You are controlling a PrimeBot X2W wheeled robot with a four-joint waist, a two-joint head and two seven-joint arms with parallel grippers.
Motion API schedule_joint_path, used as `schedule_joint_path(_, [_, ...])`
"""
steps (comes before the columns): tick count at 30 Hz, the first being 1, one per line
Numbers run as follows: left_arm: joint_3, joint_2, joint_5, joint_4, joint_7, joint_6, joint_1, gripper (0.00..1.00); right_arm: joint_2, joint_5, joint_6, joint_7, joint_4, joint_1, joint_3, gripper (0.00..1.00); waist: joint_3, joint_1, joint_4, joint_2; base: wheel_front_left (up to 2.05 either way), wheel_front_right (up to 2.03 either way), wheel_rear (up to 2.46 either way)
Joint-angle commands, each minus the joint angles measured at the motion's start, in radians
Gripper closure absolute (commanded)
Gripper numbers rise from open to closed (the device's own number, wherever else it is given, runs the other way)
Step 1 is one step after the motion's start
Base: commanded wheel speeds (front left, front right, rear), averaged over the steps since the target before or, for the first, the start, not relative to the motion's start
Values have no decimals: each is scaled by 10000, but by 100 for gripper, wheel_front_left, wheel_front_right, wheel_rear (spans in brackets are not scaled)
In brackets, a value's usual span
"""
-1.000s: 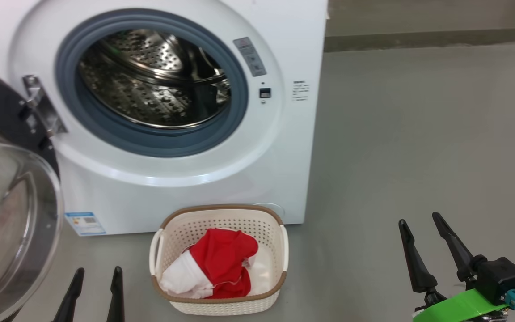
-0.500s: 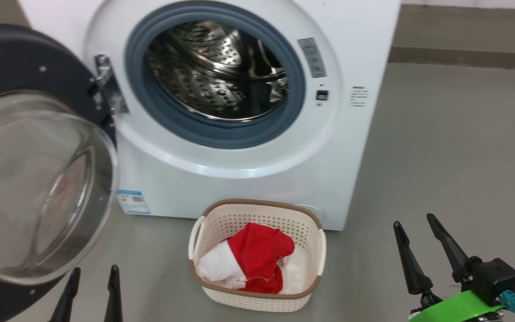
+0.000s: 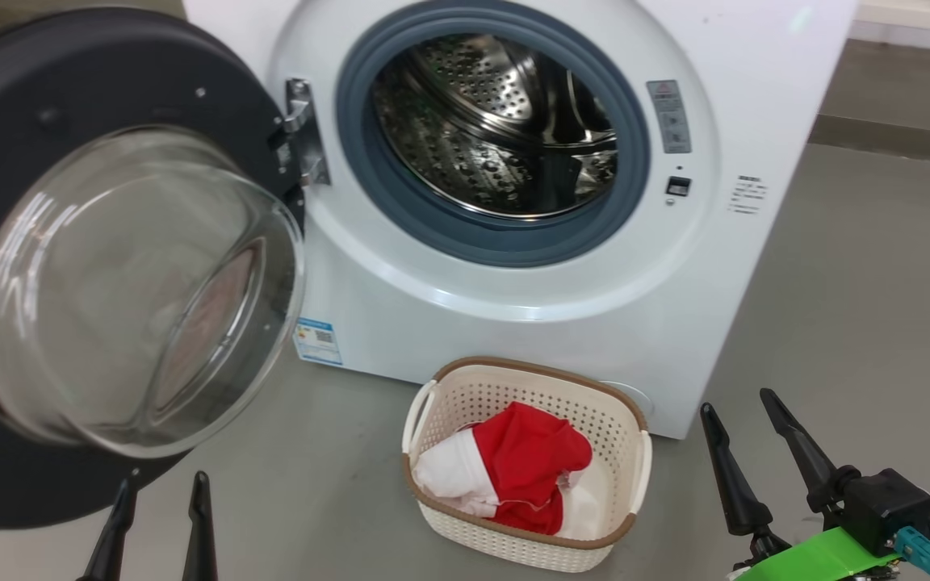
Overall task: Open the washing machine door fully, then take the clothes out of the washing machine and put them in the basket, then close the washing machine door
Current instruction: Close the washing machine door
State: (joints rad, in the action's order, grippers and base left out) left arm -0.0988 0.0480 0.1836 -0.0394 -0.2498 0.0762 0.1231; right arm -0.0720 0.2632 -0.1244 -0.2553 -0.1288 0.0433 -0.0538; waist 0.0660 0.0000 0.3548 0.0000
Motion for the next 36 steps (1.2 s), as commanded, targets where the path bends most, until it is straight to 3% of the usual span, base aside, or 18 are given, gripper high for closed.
schedule_joint_path(1, [-367,67,-78,316,-120,-109,-235,0,-91,169,-63,-65,281,-131,-275,0,4,0,232,0,0,0,0])
schedule_joint_path(12, [-315,62,7,495,-120,-317,-200,0,-114,199,-63,-65,214,-168,-411,0,66,0,1077,0,0,0,0])
schedule_joint_path(34, [-576,105,83,788,-120,-684,-58,0,-335,302,-63,-65,43,-411,-743,0,25,0,1098,0,0,0,0])
schedule_joint_path(35, [-628,141,82,805,-120,-699,-145,13,-334,296,-63,-65,51,-381,-725,0,36,0,1087,0,0,0,0])
schedule_joint_path(36, [-681,198,71,804,-120,-718,-259,66,-334,291,-63,-65,61,-355,-703,0,42,0,1076,0,0,0,0])
